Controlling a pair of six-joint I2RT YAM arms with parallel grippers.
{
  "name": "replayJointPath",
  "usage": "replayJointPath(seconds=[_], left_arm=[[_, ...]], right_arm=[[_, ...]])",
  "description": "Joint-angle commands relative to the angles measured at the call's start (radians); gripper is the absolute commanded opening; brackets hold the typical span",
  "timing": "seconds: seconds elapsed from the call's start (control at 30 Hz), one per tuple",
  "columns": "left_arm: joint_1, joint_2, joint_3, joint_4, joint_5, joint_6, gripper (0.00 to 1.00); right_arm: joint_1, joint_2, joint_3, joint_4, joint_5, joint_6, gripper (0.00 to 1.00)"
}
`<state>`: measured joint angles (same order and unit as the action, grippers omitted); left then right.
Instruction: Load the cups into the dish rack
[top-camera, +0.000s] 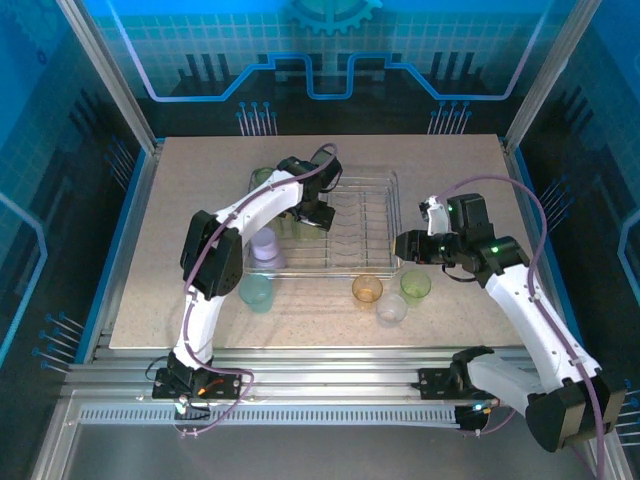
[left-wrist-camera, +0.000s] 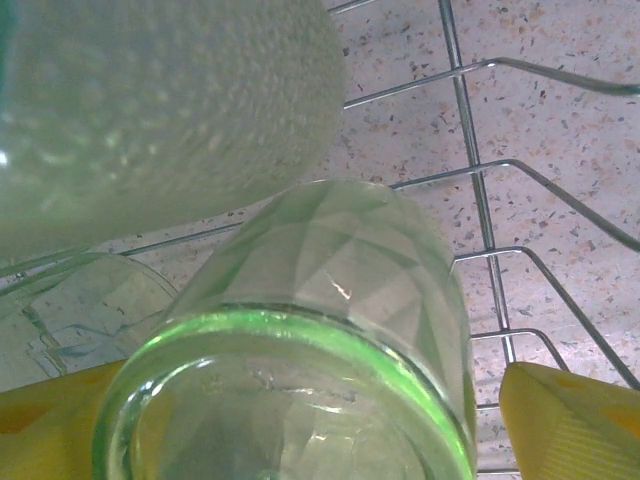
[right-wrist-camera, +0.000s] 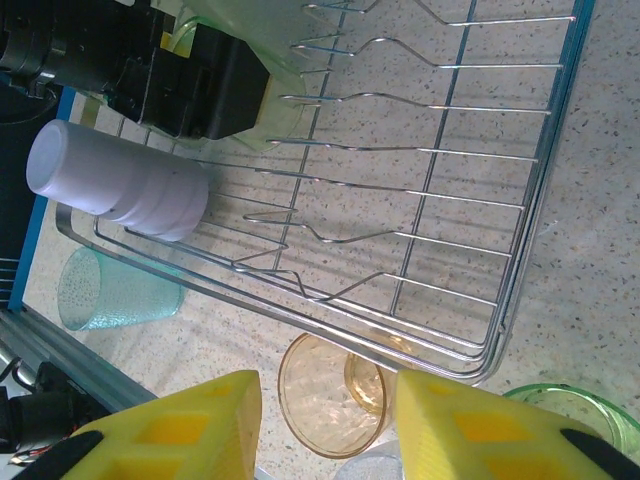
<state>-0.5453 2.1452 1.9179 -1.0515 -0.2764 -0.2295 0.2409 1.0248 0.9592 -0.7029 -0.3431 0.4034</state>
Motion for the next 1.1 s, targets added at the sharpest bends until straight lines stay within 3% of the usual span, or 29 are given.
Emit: replayJointPath(seconds=[0.0, 0.33, 0.53, 0.77, 1.07], left_arm=[[-0.011, -0.078, -0.020, 0.006, -0.021, 0.002, 0.91], [-0.034, -0.217, -0.113, 0.045, -0.008, 0.002, 0.90], [-0.040, -0.394, -0.257, 0.137, -0.012, -0.011, 0.90], [-0.041, -0.737, -0.585, 0.364, -0.061, -0.048, 0.90], [-0.038, -1.122, -0.974, 0.551, -0.096, -0.043, 0.95]], right_arm=[[-0.012, -0.023, -0.001, -0.027, 0.001, 0.019, 0.40], [-0.005, -0.037, 0.030, -0.072, -0.004, 0.032, 0.41], [0.060, -0.035, 0.083, -0.119, 0.028, 0.043, 0.43], [0.265, 0.020, 0.148, -0.161, 0.177, 0.102, 0.49], [0.588, 0.199, 0.141, -0.002, 0.346, 0.268, 0.50]])
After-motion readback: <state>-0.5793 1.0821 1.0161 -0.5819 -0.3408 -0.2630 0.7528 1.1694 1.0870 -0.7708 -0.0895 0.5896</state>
